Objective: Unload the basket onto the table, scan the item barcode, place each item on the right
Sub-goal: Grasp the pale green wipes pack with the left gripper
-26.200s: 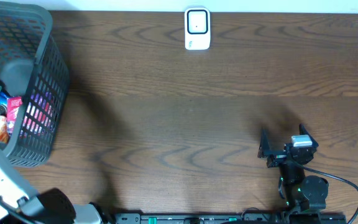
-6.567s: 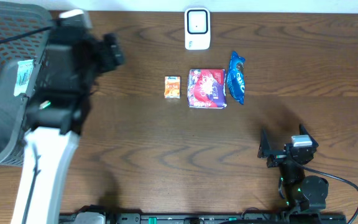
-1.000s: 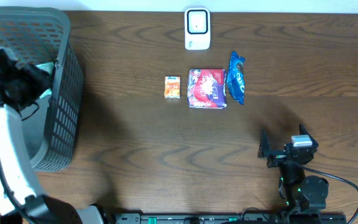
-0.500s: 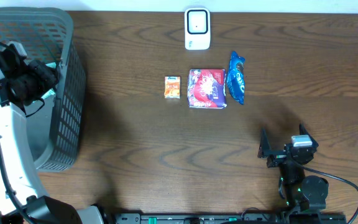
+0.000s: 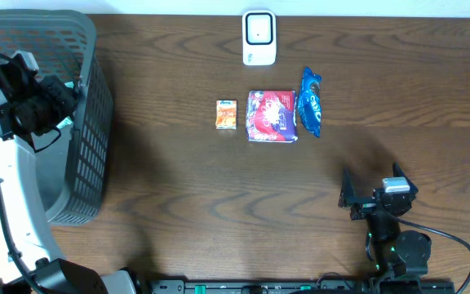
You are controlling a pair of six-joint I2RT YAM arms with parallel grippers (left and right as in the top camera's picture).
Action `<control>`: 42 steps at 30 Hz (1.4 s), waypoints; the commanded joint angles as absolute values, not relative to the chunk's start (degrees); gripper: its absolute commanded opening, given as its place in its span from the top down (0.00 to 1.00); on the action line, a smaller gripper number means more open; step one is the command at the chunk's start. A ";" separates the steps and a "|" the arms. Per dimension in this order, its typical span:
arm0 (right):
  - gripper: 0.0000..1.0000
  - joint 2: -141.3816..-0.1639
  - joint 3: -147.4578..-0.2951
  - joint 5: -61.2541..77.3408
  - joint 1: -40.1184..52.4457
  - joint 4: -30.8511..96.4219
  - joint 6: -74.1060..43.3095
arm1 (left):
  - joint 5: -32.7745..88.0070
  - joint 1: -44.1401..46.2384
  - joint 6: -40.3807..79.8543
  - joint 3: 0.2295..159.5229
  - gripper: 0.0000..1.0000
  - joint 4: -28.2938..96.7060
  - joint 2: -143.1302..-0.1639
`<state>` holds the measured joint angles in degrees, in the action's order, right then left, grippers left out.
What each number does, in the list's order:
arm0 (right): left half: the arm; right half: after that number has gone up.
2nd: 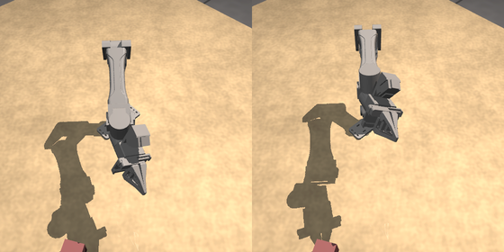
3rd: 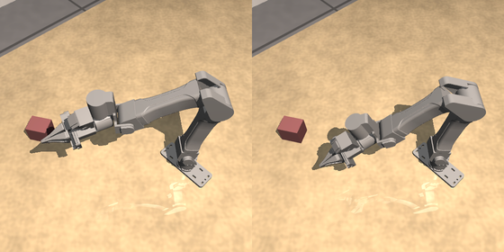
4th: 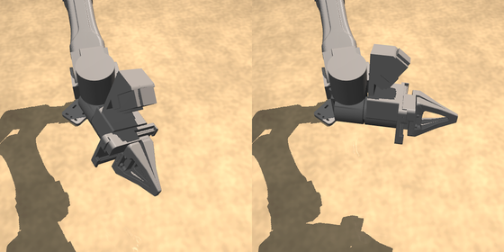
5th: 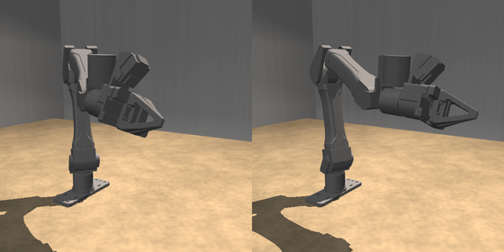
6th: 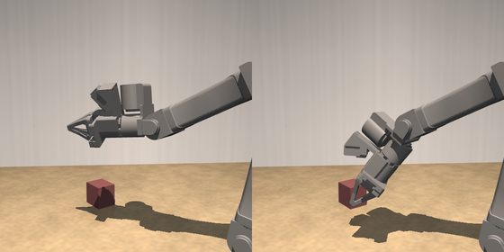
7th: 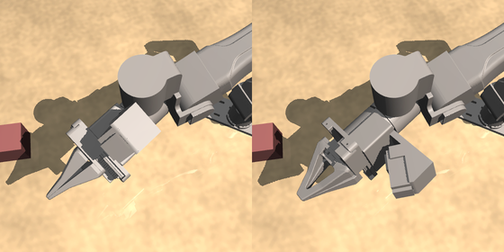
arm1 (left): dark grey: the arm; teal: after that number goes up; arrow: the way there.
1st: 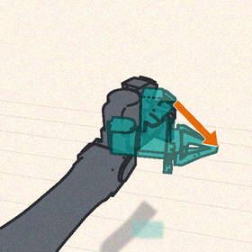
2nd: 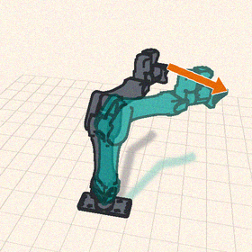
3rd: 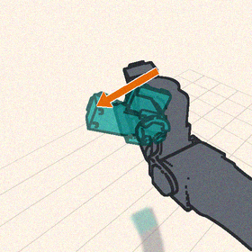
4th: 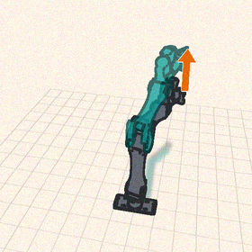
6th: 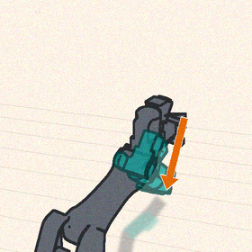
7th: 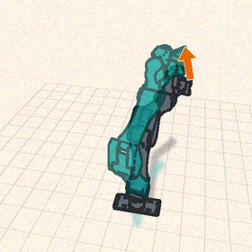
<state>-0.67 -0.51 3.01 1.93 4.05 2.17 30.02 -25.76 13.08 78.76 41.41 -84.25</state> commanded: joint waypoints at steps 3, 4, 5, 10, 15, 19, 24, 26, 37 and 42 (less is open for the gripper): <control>0.01 -0.32 -0.36 3.16 1.50 4.19 2.85 | 37.08 -25.63 12.40 79.00 0.93 41.87 -83.37; 0.01 -0.32 -0.36 3.16 1.50 4.16 2.85 | 37.08 -25.63 11.94 79.00 0.93 42.02 -83.35; 0.01 -0.32 -0.36 3.14 1.50 4.19 2.85 | 37.08 -25.63 11.11 79.00 0.93 42.39 -83.29; 0.01 -0.32 -0.36 3.16 1.50 4.19 2.85 | 37.08 -25.63 8.95 79.00 0.93 43.27 -83.20; 0.01 -0.32 -0.36 3.16 1.50 4.16 2.85 | 32.49 -26.04 8.58 79.00 0.68 39.70 -83.13; 0.01 -0.32 -0.36 3.14 1.50 4.19 2.83 | 23.14 -27.70 9.02 79.00 0.60 31.83 -83.15; 0.01 -0.32 -0.36 3.16 1.50 4.19 2.85 | 10.26 -29.32 9.02 78.98 0.52 25.78 -83.26; 0.01 -0.32 -0.36 3.14 1.50 4.16 2.85 | 6.22 -29.41 8.97 78.98 0.50 24.18 -83.68; 0.01 -0.32 -0.36 3.14 1.50 4.19 2.85 | 4.49 -29.63 -3.03 78.98 0.35 19.62 -96.68; 0.01 -0.32 -0.36 3.14 1.50 4.16 2.85 | 8.58 -29.61 -3.05 78.98 0.35 18.00 -102.24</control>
